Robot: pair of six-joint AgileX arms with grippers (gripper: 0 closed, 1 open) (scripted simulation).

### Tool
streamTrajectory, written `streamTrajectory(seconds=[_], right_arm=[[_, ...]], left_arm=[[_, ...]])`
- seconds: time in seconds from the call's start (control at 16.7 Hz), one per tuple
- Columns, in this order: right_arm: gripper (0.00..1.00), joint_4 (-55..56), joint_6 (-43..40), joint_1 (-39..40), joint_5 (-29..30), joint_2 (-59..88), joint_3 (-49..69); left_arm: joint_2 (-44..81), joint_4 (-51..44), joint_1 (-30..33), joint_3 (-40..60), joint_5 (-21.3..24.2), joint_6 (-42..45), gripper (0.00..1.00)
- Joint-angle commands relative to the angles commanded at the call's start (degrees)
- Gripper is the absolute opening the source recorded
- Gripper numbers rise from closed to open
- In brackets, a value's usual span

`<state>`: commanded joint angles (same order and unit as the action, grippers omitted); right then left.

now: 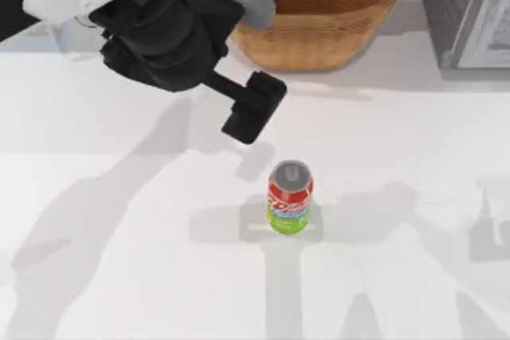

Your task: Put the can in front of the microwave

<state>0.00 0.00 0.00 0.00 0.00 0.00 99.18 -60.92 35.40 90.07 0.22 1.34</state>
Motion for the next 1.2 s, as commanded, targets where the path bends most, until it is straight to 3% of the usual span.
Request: streamTrajectory(seconds=[0.3, 0.54, 0.96, 1.2], right_arm=[[1.0, 0.0, 0.0, 0.0, 0.0, 0.0, 0.0], [1.0, 0.0, 0.0, 0.0, 0.0, 0.0, 0.0], [1.0, 0.0, 0.0, 0.0, 0.0, 0.0, 0.0], [1.0, 0.0, 0.0, 0.0, 0.0, 0.0, 0.0]], left_arm=[[20.2, -12.5, 7.0, 18.8, 0.0, -0.1, 1.0], [28.6, -17.7, 9.8, 26.8, 0.1, -0.1, 1.0], [29.3, -17.9, 9.9, 27.1, 0.1, -0.1, 1.0], [29.7, -11.8, 10.0, 21.5, 0.1, 0.0, 1.0]])
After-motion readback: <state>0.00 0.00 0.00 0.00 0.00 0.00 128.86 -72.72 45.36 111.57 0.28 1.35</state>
